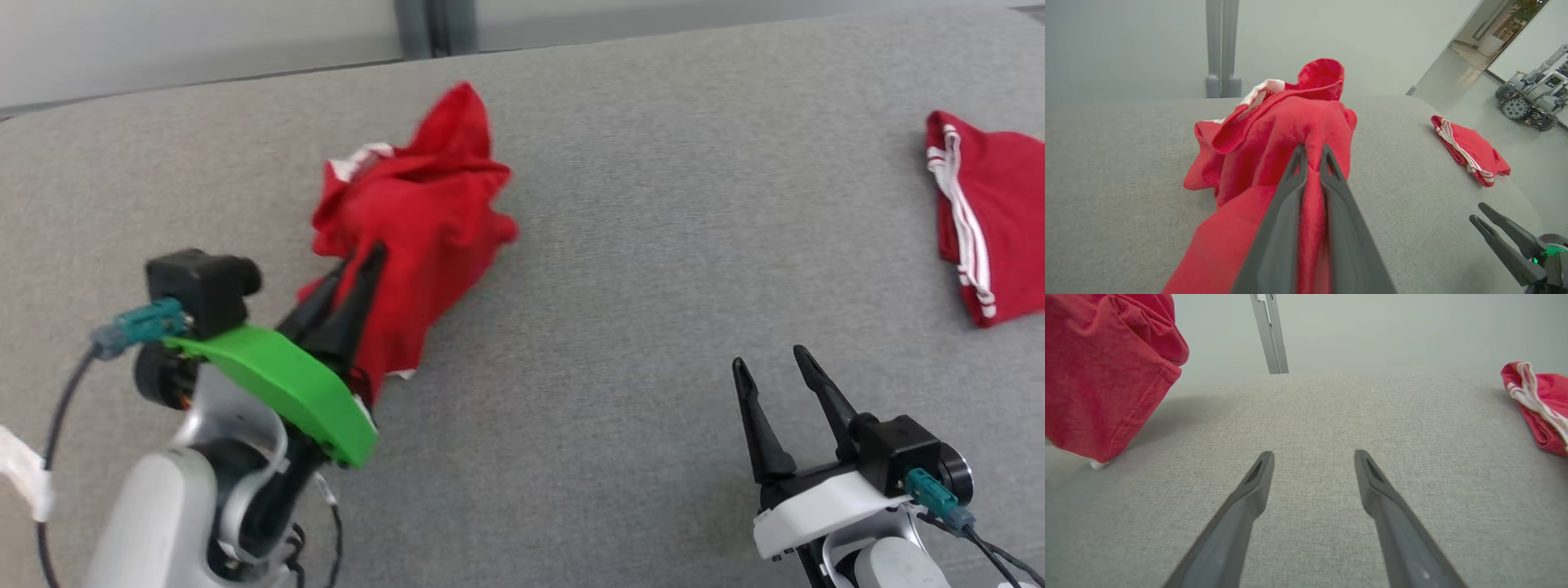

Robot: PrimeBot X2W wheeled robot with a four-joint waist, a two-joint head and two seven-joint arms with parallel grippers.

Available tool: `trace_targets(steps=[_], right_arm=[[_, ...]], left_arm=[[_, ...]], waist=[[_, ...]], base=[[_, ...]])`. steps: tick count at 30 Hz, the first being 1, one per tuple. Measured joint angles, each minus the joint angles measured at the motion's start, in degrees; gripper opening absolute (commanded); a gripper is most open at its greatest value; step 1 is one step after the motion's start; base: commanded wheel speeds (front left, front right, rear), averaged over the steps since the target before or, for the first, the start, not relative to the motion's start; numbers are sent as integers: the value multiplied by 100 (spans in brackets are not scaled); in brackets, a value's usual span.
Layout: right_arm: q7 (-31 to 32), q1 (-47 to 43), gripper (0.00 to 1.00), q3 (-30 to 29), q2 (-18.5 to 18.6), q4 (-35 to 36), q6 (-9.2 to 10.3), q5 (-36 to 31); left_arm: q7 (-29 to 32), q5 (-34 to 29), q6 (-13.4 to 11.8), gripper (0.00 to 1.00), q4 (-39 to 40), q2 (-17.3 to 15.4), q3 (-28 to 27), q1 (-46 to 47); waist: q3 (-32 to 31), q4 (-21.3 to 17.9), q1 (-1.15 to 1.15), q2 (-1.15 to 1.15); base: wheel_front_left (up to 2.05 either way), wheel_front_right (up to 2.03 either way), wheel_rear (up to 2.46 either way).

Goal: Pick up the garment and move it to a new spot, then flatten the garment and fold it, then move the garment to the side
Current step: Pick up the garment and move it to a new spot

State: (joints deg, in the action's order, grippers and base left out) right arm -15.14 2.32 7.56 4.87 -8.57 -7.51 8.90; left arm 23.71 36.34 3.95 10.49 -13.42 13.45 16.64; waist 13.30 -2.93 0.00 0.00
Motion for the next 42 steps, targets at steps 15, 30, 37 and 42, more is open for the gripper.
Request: trace_targets(steps=[15, 30, 37, 42], right_arm=[[0, -60, 100, 48, -124, -46, 0, 32], [0, -321, 100, -421, -44, 55, 0, -43], [0, -559, 100, -820, 2, 214, 0, -112], [0, -652, 100, -948, 3, 257, 0, -164]], left_arm=[[40, 168, -175, 0, -1920, 794, 914, -185], [-2711, -987, -522, 100, -2159, 511, 879, -730], [-3656, -1149, -936, 100, -1763, 244, 456, -1874], [-3852, -1192, -842, 100, -1816, 248, 151, -2454]], waist=[[-119, -1288, 0, 0], [-462, -971, 0, 0], [-772, -489, 0, 0], [-1009, -184, 0, 0]], base=[[0, 0, 0], [0, 0, 0], [0, 0, 0], [0, 0, 0]])
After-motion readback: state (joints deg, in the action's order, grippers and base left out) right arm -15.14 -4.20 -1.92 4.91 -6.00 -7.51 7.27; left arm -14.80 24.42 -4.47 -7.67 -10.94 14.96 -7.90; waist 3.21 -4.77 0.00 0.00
